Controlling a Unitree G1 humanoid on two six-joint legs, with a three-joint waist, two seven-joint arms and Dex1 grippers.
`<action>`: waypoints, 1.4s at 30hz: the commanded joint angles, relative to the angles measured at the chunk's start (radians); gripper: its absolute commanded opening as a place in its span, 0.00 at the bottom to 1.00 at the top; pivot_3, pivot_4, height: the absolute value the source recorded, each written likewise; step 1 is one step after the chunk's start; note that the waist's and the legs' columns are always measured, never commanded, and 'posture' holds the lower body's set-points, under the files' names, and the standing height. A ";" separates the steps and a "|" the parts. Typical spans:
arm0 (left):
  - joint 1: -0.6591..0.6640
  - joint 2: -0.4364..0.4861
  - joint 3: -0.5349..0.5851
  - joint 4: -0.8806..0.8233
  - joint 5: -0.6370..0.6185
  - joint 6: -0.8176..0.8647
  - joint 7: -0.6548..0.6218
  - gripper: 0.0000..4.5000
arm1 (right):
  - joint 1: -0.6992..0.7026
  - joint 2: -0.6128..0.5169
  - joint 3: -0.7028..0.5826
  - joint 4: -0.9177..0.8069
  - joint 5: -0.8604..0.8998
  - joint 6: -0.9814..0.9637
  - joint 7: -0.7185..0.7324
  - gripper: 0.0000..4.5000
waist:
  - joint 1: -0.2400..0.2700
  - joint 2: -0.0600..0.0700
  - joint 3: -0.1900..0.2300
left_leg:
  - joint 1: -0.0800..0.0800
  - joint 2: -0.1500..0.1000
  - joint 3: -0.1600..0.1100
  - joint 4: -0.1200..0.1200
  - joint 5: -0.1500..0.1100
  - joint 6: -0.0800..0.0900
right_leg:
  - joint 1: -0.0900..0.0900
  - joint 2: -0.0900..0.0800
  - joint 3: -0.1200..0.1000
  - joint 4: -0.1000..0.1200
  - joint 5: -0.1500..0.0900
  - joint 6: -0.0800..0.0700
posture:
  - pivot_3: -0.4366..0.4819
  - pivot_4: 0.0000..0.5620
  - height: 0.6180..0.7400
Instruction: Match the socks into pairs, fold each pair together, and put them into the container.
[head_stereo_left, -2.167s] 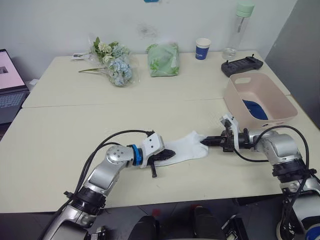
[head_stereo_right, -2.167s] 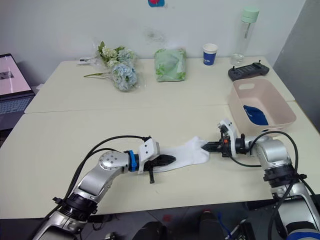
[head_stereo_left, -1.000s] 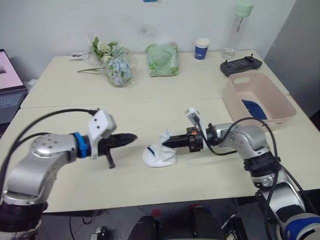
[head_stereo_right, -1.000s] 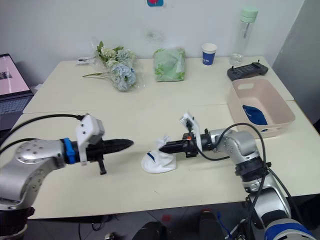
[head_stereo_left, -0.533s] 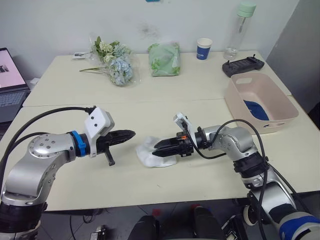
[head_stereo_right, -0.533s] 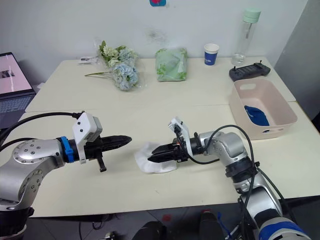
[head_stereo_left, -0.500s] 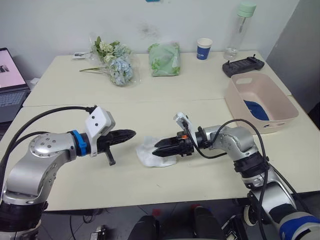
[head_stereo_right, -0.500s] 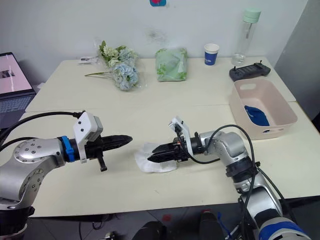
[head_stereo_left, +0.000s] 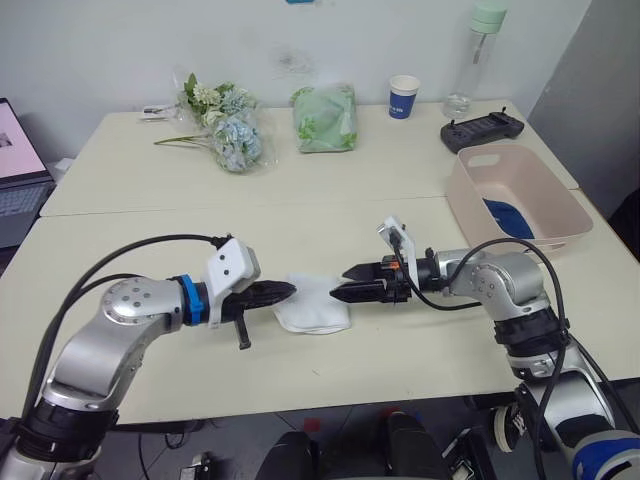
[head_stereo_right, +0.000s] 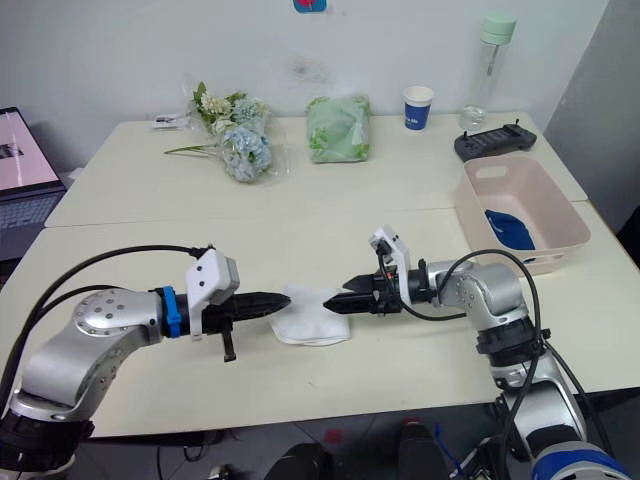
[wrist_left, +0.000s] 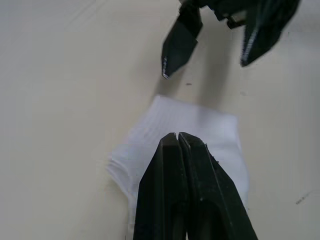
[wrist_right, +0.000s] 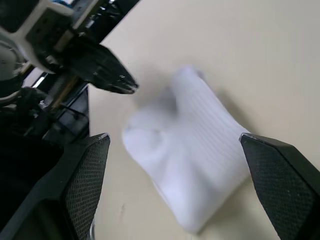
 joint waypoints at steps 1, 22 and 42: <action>0.052 -0.023 -0.070 0.119 0.154 -0.173 0.047 0.00 | 0.019 -0.012 0.004 -0.034 -0.017 0.023 -0.045 0.99 | 0.001 0.000 0.000 | 0.000 0.000 0.000 0.000 0.000 0.000 | 0.000 0.000 0.000 0.000 0.000 0.000 | 0.48 0.27 1.00; 0.116 -0.039 -0.059 0.201 0.148 -0.256 -0.010 0.00 | -0.053 0.231 -0.042 0.171 -0.002 0.197 -0.169 0.99 | -0.001 0.000 -0.001 | 0.002 0.001 0.000 0.000 0.000 0.000 | 0.001 0.000 0.000 0.001 0.000 0.000 | 0.48 0.27 1.00; 0.137 -0.033 0.087 -0.018 -0.030 -0.104 0.013 0.00 | -0.056 0.244 -0.104 0.157 0.008 0.197 -0.188 0.01 | -0.001 0.001 0.000 | 0.001 0.001 -0.001 0.000 0.000 0.000 | 0.000 0.000 -0.001 0.001 0.000 0.000 | 0.48 0.27 1.00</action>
